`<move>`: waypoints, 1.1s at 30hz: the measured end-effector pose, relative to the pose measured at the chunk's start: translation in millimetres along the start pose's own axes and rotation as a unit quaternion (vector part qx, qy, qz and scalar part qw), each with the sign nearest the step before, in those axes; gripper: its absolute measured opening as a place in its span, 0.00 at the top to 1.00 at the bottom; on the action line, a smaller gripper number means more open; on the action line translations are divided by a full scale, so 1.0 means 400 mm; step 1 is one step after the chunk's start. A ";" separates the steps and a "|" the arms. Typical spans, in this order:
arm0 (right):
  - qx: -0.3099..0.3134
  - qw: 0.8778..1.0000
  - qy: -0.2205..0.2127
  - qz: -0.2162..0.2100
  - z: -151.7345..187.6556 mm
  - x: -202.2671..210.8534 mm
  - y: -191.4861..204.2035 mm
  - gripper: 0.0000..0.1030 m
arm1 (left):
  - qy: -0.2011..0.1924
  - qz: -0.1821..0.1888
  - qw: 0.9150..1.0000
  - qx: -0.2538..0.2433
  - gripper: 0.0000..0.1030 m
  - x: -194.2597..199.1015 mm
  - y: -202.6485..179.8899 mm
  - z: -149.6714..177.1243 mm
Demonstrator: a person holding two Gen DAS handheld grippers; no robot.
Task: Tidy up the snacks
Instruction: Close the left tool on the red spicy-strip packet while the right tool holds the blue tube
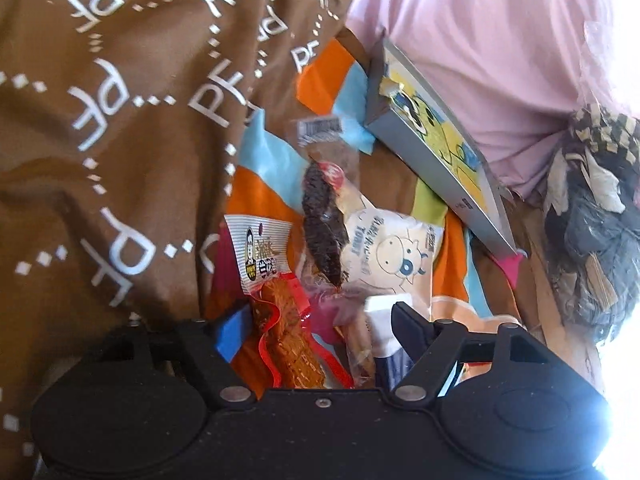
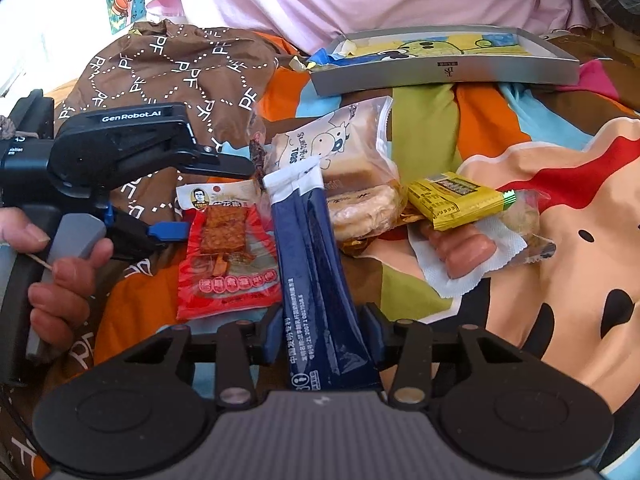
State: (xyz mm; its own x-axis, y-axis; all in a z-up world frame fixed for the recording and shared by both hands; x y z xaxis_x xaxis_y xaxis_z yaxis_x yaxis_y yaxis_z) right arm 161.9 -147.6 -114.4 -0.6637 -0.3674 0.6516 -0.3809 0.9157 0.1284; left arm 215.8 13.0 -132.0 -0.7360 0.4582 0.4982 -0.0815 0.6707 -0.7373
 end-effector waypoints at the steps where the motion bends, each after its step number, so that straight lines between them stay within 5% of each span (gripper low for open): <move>1: 0.000 1.000 0.000 0.000 -0.001 -0.002 0.000 0.52 | 0.008 0.005 1.000 -0.005 0.24 -0.009 -0.004 0.004; 6: 0.015 1.000 -0.004 0.013 -0.006 -0.006 0.003 0.46 | 0.029 -0.003 0.998 -0.052 0.21 -0.029 -0.019 0.023; 12: 0.049 0.998 -0.019 0.035 -0.015 0.000 0.014 0.42 | 0.010 -0.020 1.000 -0.015 0.46 -0.004 0.012 0.014; 18: 0.055 0.998 -0.021 0.029 -0.030 -0.011 0.022 0.43 | 0.014 -0.035 0.999 -0.007 0.60 -0.004 0.031 0.011; 21: 0.061 0.998 -0.020 0.027 -0.034 -0.019 0.029 0.49 | 0.016 -0.042 0.999 -0.005 0.70 -0.007 0.041 0.009; 33: 0.099 0.994 -0.027 0.027 -0.030 -0.004 0.051 0.67 | 0.002 -0.056 0.998 -0.011 0.81 0.032 0.026 0.005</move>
State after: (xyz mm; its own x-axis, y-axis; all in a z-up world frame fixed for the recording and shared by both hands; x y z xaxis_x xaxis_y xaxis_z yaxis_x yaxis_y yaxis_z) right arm 162.6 -126.3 -103.9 -0.7180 -0.3314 0.6120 -0.4591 0.8865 -0.0586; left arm 204.1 24.7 -134.3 -0.7208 0.3815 0.5787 -0.1487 0.7304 -0.6666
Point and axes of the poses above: each gripper's, at about its wrist camera, not at the fingertips, and x roughly against the way its jaws point, y to its left, z to its underside, the point moved 10 cm from there along -x, roughly the way its jaws point, and after that the axes turned 2 degrees about -x, right-handed, at the moved point
